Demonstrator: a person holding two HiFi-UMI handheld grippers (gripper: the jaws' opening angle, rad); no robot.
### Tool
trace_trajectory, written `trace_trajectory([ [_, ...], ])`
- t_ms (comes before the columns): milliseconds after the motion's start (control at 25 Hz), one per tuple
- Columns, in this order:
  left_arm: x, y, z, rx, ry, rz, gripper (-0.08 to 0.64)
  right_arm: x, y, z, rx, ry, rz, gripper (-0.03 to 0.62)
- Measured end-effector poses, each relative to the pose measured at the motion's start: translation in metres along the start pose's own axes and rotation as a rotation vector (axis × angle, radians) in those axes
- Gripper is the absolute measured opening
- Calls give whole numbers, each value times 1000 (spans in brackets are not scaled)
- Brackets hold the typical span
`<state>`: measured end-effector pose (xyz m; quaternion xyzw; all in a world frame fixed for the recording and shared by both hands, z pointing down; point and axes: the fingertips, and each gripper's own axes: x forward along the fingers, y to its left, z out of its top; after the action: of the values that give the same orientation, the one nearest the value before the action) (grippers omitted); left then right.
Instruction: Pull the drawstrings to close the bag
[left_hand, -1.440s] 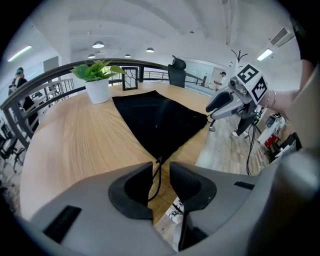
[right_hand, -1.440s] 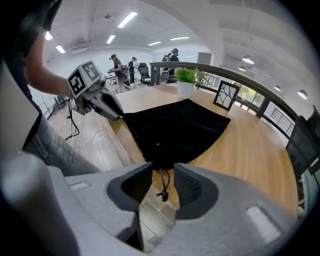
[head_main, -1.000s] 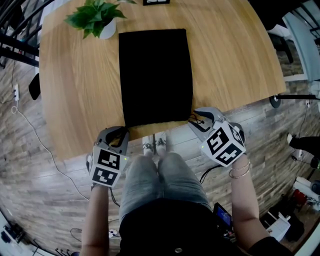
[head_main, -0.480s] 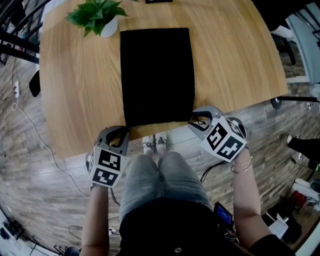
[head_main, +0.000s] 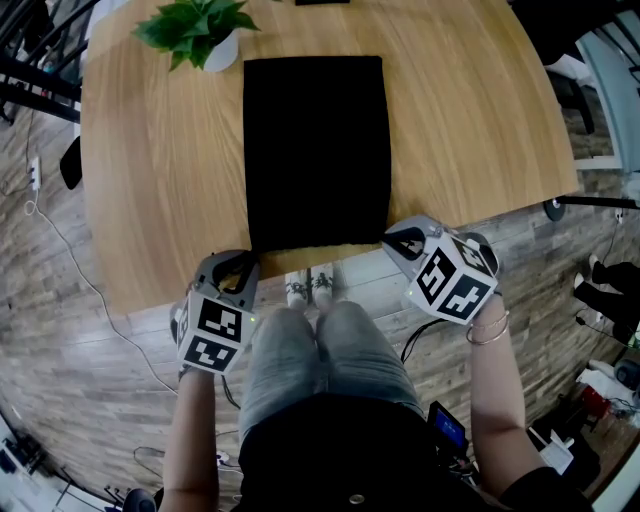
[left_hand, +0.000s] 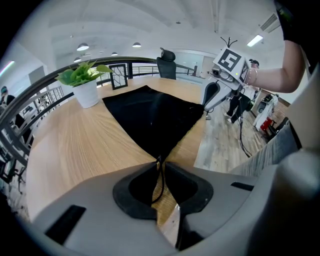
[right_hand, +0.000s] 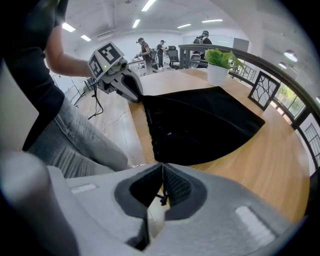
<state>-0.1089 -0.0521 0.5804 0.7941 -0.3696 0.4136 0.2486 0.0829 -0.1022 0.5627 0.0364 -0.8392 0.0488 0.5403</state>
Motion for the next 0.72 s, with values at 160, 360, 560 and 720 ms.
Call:
trace_trajectory([
  [160,1,-1,-2,14,18,3,58,-7,1,8,21,-57,-16,2],
  [360,0,-3,-2,4,11,13,58,-23,1,21,67,-167,-64,2],
  [560,0,-4,-3,4,18,21,58,-38,2,33,75,-267,-82,2],
  [720,1,-4,-2,10,25,21,58,-54,-2,45,100,-347,-102,2],
])
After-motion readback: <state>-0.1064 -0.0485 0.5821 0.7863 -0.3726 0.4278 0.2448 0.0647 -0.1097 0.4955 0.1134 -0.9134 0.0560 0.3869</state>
